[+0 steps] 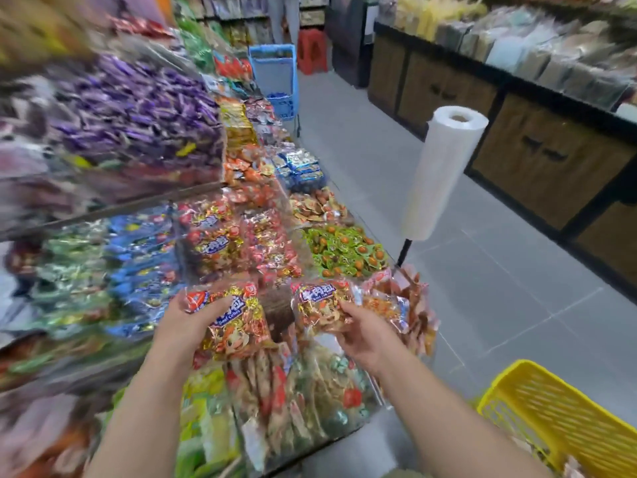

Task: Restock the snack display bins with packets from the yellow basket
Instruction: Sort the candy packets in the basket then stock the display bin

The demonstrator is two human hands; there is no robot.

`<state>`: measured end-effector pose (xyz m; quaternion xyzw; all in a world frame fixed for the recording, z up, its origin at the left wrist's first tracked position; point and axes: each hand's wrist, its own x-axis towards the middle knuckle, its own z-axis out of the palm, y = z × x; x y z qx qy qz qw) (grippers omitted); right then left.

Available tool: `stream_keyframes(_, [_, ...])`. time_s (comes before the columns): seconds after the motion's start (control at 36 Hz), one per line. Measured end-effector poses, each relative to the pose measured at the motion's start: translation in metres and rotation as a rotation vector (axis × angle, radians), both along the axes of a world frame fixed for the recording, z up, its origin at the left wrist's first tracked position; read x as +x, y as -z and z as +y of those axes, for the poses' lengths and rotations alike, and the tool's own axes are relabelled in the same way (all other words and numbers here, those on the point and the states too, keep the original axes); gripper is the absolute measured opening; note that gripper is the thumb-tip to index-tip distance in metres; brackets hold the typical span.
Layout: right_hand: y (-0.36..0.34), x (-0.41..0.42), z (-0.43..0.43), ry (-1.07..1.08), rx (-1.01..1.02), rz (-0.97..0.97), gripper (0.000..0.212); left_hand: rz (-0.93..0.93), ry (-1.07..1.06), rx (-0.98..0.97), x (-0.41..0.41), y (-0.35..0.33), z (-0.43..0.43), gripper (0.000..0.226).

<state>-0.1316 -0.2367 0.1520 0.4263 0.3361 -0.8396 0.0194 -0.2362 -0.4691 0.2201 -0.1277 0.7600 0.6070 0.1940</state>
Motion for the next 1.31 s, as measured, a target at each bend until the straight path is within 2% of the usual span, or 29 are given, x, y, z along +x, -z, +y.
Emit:
stream_keyframes(0.08, [-0.006,-0.023,-0.014,-0.07,0.033,0.051,0.025,0.022,-0.074,0.054,-0.013,-0.001,-0.035,0.042])
stream_keyframes(0.14, [-0.012,-0.038,-0.02,-0.132,0.079,0.09,0.012,0.047,-0.152,0.082,-0.018,-0.002,-0.054,0.031])
stream_keyframes(0.19, [-0.02,-0.054,-0.024,-0.173,0.122,0.106,0.012,0.051,-0.195,0.118,-0.02,-0.002,-0.07,0.037])
stream_keyframes(0.28, [-0.029,-0.077,-0.03,-0.205,0.18,0.153,0.035,0.041,-0.235,0.177,-0.019,-0.005,-0.089,0.058])
stream_keyframes(0.36, [-0.031,-0.104,-0.035,-0.304,0.329,0.206,0.052,0.034,-0.273,0.215,-0.019,-0.006,-0.099,0.078])
stream_keyframes(0.44, [-0.026,-0.136,-0.043,-0.39,0.47,0.188,0.069,0.055,-0.334,0.226,-0.023,-0.004,-0.104,0.049])
stream_keyframes(0.5, [-0.022,-0.158,-0.051,-0.457,0.557,0.201,0.071,0.053,-0.366,0.224,-0.026,-0.003,-0.103,0.037])
stream_keyframes(0.69, [0.007,-0.214,-0.065,-0.786,0.887,0.102,0.056,-0.026,-0.367,0.204,-0.036,-0.008,-0.091,0.045])
stream_keyframes(0.75, [0.009,-0.224,-0.065,-0.808,0.976,0.056,0.06,-0.025,-0.379,0.205,-0.04,-0.006,-0.088,0.042])
stream_keyframes(0.86, [0.01,-0.23,-0.065,-0.725,1.334,0.033,0.066,-0.042,-0.387,0.221,-0.049,-0.002,-0.082,0.038])
stream_keyframes(0.92, [0.012,-0.228,-0.065,-0.772,1.329,0.08,0.069,-0.047,-0.38,0.225,-0.054,-0.001,-0.078,0.037])
stream_keyframes(1.03, [0.019,-0.228,-0.064,-1.0,1.31,0.096,0.069,-0.054,-0.375,0.272,-0.065,0.0,-0.071,0.038])
stream_keyframes(1.17, [0.021,-0.228,-0.059,-0.94,1.225,0.059,0.066,-0.061,-0.329,0.307,-0.071,-0.003,-0.063,0.062])
stream_keyframes(1.31, [0.012,-0.215,-0.051,-0.761,1.169,0.079,0.068,-0.064,-0.309,0.346,-0.074,-0.004,-0.058,0.061])
